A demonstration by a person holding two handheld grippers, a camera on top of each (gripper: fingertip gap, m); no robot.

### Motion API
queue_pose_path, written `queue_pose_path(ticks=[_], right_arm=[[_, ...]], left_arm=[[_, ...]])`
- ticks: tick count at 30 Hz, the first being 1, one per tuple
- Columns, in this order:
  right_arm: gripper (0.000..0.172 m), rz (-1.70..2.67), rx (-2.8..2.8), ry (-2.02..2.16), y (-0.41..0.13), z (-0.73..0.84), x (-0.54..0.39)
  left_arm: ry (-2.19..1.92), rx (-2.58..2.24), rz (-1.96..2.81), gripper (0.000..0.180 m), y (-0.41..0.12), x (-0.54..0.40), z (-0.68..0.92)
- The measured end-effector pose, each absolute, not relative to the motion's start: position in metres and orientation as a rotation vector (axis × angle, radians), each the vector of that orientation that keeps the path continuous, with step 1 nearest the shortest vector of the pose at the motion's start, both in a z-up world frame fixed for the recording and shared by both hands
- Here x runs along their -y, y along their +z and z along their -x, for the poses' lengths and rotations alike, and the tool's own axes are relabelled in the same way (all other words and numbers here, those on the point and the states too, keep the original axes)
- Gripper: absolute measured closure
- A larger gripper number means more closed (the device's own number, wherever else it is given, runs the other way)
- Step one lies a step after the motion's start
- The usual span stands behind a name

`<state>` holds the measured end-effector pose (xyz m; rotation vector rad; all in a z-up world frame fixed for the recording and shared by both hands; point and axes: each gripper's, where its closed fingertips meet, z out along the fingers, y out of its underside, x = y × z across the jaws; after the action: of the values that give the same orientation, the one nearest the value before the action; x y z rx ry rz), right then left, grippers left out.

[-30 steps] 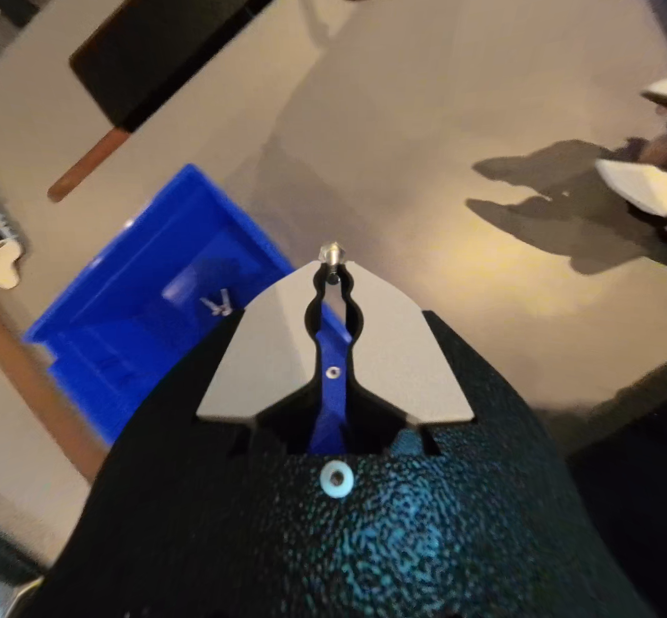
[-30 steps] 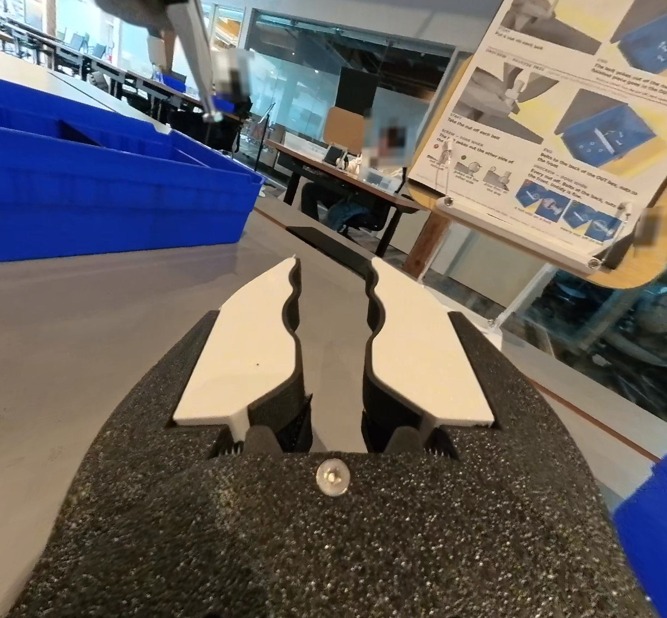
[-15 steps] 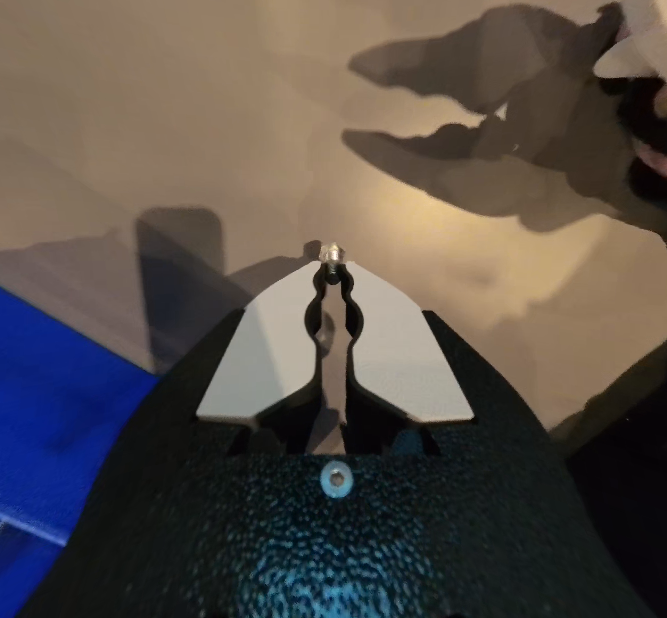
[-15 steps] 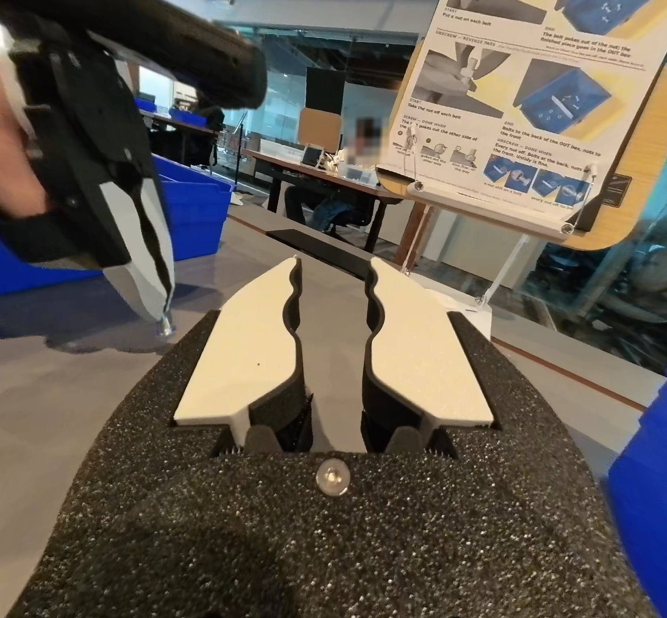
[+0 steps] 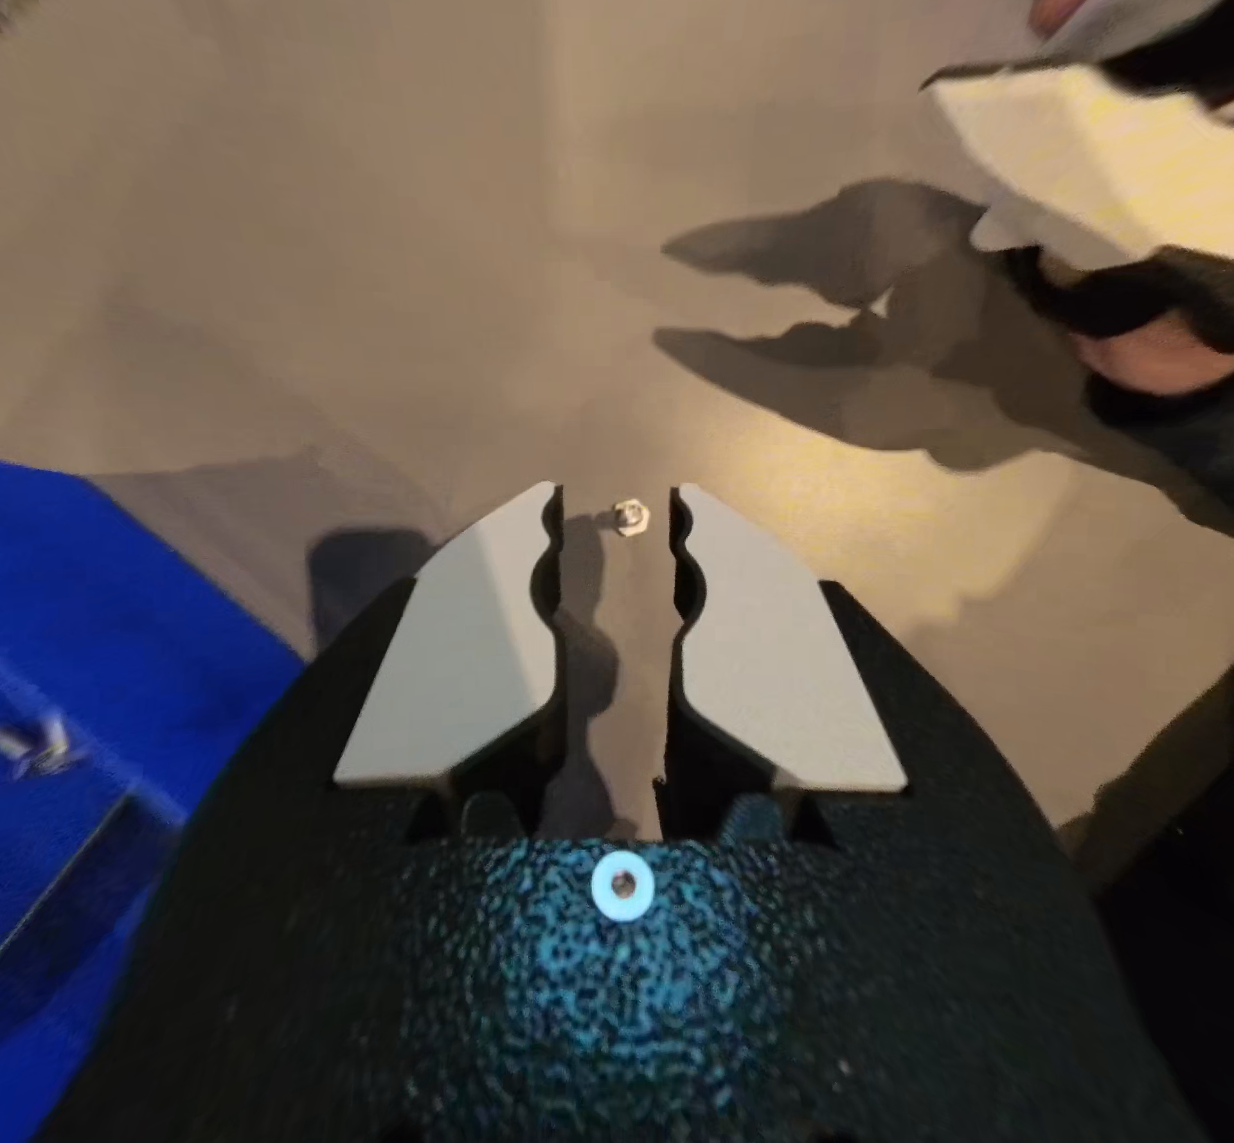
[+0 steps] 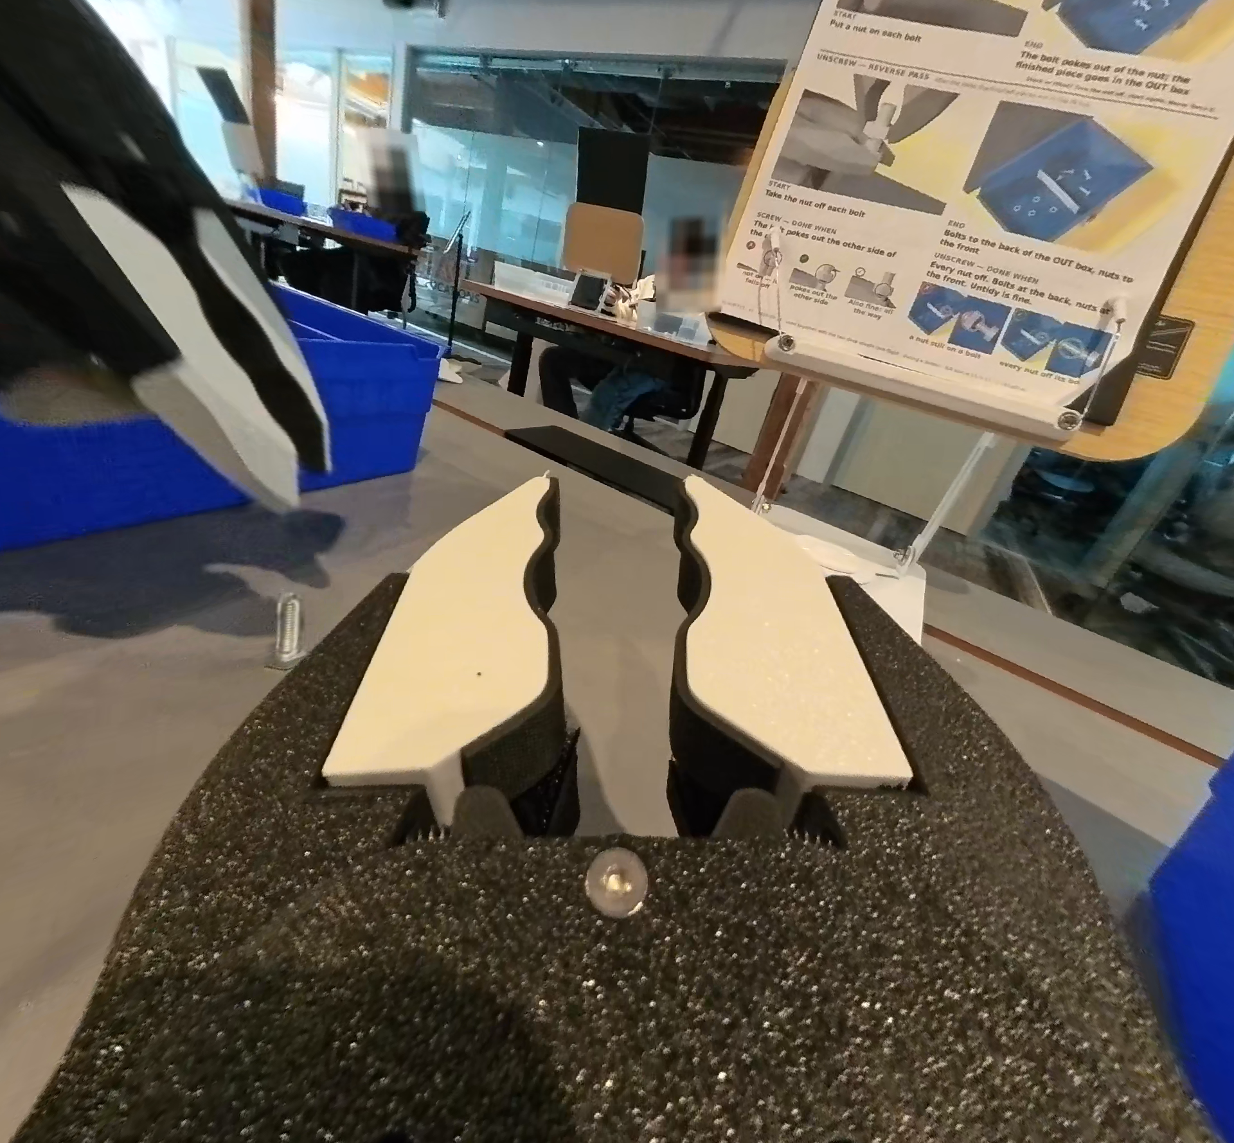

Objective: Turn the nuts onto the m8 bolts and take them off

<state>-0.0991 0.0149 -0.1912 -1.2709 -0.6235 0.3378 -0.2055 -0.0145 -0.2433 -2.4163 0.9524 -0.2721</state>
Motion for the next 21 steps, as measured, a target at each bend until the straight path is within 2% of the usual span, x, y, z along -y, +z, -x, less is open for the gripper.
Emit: queue_pose_path(ticks=[1, 6, 10, 21], right_arm=[[0.140, 1.270, 0.624, 0.340, -0.191, 0.099, -0.015], [0.140, 1.273, 0.630, 0.350, -0.192, 0.101, -0.013], [0.140, 1.277, 0.634, 0.359, -0.193, 0.101, -0.013], [0.140, 1.286, 0.643, 0.368, -0.196, 0.102, -0.012]], left_arm=[[-0.268, -0.934, 2.384, 0.152, -0.232, 0.017, 0.210], [-0.230, -0.789, 2.287, 0.157, -0.183, 0.033, 0.255], [-0.136, -0.615, 2.315, 0.158, -0.170, 0.046, 0.314], [-0.207, -0.244, 2.574, 0.156, -0.228, 0.084, 0.415]])
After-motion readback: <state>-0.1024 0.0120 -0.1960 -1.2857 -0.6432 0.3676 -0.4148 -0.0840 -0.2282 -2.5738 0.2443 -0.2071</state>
